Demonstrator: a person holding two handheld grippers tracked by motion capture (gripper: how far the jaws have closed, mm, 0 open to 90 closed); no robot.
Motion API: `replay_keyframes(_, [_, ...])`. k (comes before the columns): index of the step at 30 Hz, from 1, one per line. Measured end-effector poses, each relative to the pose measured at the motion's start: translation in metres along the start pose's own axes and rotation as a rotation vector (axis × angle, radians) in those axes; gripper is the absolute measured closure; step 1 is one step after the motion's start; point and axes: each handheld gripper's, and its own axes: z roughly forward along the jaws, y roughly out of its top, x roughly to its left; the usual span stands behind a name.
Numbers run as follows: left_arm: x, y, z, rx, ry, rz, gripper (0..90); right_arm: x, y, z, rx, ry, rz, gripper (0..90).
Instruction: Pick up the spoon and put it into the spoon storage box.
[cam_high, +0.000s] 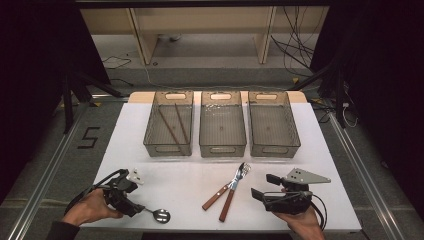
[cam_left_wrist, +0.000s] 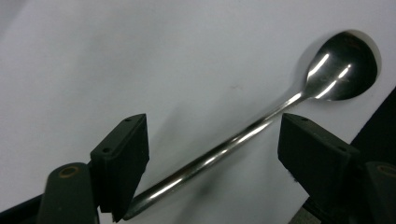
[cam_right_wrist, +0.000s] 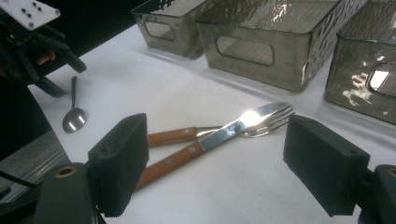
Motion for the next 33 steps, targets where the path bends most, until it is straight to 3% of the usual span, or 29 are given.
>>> replay_keyframes(14, [0.000,-0.001,0.011,0.060,-0.010,0.068,25.2,0.000,0.000,0.001,0.001,0.004,0.002,23.0])
replay_keyframes(30, [-0.002,0.003,0.011,0.085,-0.038,0.129,51.4,0.000,0.001,0.000,-0.004,0.003,0.001,23.0])
replay_keyframes(33, [-0.004,0.002,0.010,0.082,-0.040,0.156,57.0,0.000,0.001,0.000,-0.005,0.003,0.003,23.0])
